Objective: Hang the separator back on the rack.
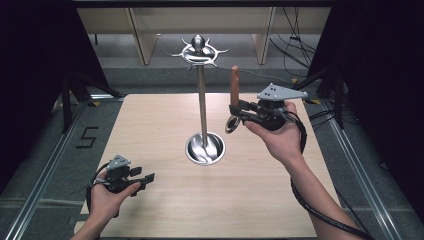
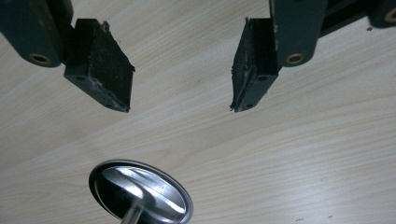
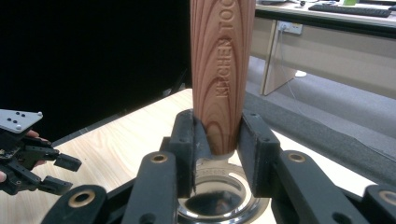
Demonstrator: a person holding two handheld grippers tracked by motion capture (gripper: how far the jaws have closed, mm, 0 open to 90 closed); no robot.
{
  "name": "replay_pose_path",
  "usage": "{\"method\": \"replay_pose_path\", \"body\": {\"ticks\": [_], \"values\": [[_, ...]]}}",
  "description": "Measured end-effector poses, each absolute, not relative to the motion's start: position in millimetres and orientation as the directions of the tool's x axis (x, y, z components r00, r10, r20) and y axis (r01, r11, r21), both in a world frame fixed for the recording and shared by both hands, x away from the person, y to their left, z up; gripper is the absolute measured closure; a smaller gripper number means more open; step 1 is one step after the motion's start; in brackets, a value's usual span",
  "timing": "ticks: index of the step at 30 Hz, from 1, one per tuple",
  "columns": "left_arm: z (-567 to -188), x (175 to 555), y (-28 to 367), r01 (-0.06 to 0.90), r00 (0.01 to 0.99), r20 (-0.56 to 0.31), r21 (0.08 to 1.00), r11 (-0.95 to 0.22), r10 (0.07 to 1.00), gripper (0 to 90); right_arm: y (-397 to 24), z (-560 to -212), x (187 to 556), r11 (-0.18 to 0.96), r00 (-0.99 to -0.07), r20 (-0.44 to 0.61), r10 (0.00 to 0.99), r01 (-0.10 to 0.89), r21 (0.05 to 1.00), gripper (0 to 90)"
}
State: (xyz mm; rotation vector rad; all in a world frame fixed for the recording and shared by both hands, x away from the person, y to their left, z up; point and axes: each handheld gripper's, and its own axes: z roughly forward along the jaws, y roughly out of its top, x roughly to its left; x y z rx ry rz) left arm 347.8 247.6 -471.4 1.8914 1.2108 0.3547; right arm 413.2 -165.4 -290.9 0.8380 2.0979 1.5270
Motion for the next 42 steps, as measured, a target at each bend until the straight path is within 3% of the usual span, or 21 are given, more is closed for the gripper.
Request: {"method": "replay_pose_path", "body": {"ticks": [34,42], "values": [[-470.4,347.6,246.1,0.61,0.483,-0.207,0.777,-0.157,0.851,37.9,-150.8,-275.3,409.9,0.159,-0.735,0.125,0.667,0.304,0.939,69.7],[-470.4,347.6,245.7,0.61,0.479,-0.209,0.778,-0.152,0.853,37.9,-147.5,-273.2,413.0,0.178,-0.745,0.106,0.659,0.291,0.94,69.7]]}}
